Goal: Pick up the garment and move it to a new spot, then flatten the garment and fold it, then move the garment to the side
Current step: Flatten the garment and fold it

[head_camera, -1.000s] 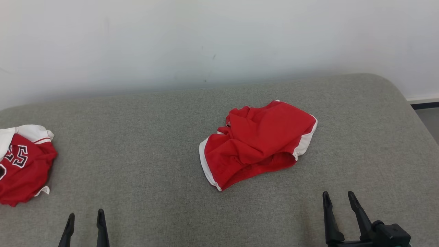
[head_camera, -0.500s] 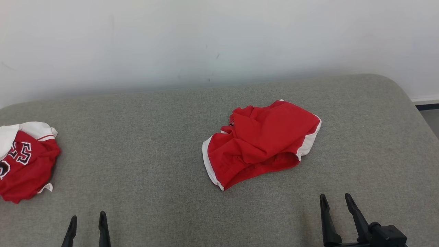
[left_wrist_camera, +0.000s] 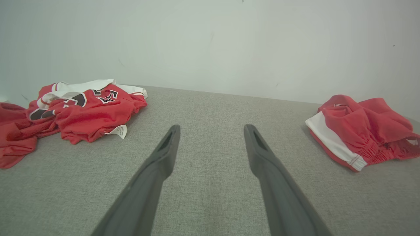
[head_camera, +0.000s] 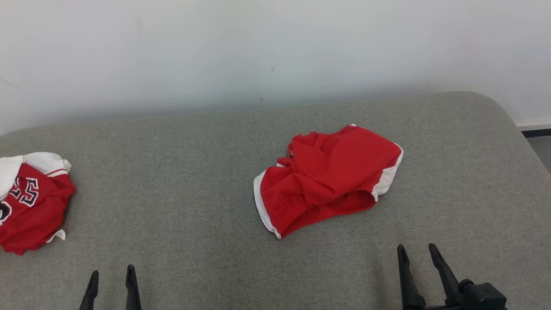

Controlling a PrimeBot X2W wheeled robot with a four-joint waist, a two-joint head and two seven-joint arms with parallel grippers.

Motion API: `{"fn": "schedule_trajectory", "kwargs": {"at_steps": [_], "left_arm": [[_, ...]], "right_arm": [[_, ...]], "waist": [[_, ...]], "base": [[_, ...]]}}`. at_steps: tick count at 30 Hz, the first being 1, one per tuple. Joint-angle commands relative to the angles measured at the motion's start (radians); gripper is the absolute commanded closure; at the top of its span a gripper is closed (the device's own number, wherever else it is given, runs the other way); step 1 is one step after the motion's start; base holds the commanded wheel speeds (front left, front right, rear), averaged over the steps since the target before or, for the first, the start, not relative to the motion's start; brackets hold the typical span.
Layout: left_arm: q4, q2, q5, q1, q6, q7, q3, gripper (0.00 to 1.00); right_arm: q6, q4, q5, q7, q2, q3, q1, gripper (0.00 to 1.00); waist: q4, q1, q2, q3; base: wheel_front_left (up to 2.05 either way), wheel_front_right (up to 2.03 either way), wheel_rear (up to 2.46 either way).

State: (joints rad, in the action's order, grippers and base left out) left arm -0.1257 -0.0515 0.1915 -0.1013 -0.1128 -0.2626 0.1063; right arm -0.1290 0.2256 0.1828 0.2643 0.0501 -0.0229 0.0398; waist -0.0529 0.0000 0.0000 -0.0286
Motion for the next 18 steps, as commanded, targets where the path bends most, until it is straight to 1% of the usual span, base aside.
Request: {"fn": "schedule_trajectory", "kwargs": {"at_steps": [1, 18], "left_arm": [[-0.002, 0.002, 0.010, 0.005, 0.006, -0.003, -0.001, 0.00], [-0.003, 0.002, 0.018, -0.004, 0.017, -0.003, -0.008, 0.00]], "right_arm": [[-0.003, 0.000, -0.001, 0.001, 0.000, -0.002, 0.000, 0.00], [-0.003, 0.005, -0.003, 0.001, 0.000, -0.011, -0.008, 0.00]], "waist": [[0.001, 0.0000, 0.0000, 0.001], [0.000, 0.0000, 0.0000, 0.004]], "base": [[0.00, 0.00, 0.00], [0.00, 0.00, 0.00]]}}
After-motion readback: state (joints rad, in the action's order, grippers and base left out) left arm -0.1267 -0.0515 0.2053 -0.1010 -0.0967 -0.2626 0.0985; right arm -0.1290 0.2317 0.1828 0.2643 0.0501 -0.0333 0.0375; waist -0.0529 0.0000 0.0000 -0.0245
